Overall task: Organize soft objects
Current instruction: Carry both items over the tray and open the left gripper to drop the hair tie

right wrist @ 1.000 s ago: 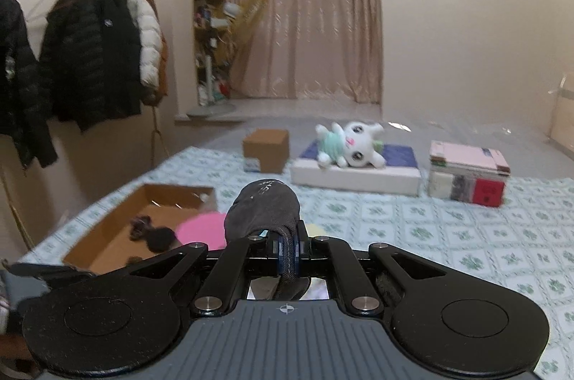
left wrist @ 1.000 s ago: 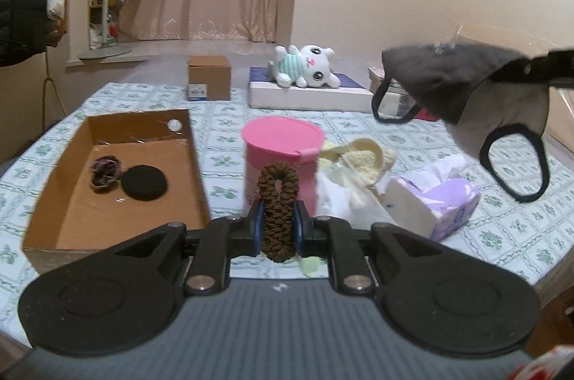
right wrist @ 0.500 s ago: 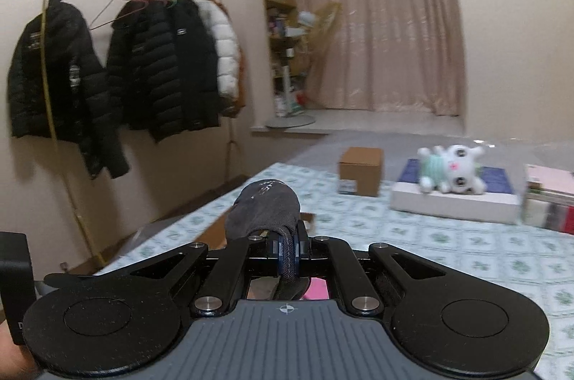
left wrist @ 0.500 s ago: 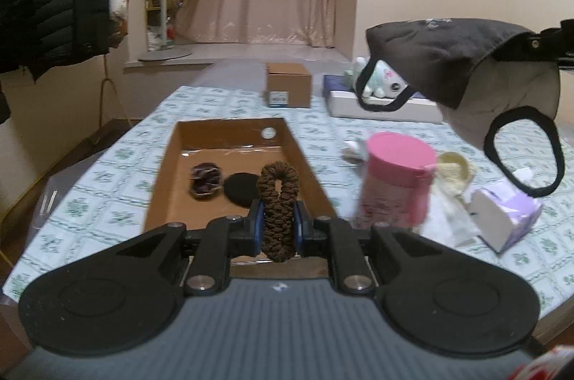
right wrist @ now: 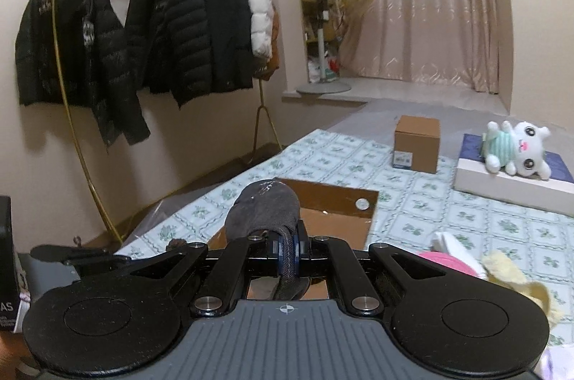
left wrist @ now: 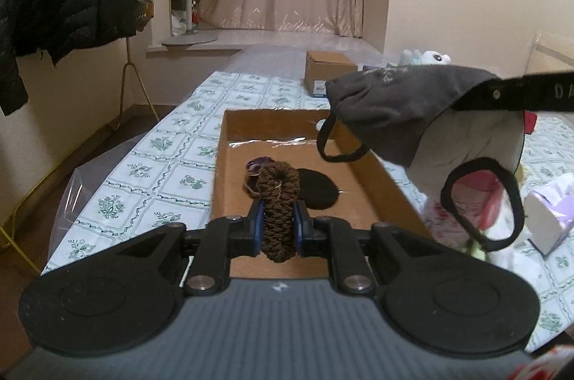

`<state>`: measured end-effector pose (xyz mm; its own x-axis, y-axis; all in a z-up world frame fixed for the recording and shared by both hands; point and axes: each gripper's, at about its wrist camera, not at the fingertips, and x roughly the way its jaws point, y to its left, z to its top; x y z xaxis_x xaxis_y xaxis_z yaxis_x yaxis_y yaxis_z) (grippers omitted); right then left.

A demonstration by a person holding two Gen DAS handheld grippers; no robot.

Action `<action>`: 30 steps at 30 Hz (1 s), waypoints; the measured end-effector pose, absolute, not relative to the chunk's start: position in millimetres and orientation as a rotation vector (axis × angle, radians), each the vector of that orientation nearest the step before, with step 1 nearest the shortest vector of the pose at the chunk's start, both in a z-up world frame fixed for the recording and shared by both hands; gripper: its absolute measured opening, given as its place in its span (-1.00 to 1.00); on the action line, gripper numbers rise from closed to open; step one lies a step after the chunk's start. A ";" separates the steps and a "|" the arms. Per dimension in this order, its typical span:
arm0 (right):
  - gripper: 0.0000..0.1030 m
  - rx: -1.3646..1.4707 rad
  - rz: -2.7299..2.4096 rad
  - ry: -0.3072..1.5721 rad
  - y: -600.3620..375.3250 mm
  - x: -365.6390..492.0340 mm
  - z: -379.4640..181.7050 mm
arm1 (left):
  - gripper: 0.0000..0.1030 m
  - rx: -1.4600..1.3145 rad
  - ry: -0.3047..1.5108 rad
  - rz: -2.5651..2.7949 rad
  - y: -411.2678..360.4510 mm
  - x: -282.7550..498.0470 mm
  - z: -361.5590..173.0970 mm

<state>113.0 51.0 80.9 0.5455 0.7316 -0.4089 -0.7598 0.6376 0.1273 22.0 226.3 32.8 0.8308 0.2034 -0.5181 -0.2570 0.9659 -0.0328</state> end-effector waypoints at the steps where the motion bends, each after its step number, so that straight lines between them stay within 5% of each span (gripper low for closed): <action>1: -0.90 -0.077 0.883 0.457 57.2 115.8 75.9 | -0.70 -0.106 0.543 0.245 230.9 25.5 30.5; 19: -0.89 -0.281 0.817 0.516 127.3 148.9 -12.9 | -0.68 -0.110 0.641 0.219 267.2 76.9 -18.5; 30: -0.79 -0.355 0.855 0.589 129.6 147.8 -38.6 | -0.37 -0.111 0.666 0.215 269.8 80.5 -24.9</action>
<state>147.8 129.6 -38.6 0.5127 0.5991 -0.6150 -0.7881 0.6126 -0.0602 80.5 269.8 -24.9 0.7653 0.1617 -0.6230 -0.2328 0.9719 -0.0336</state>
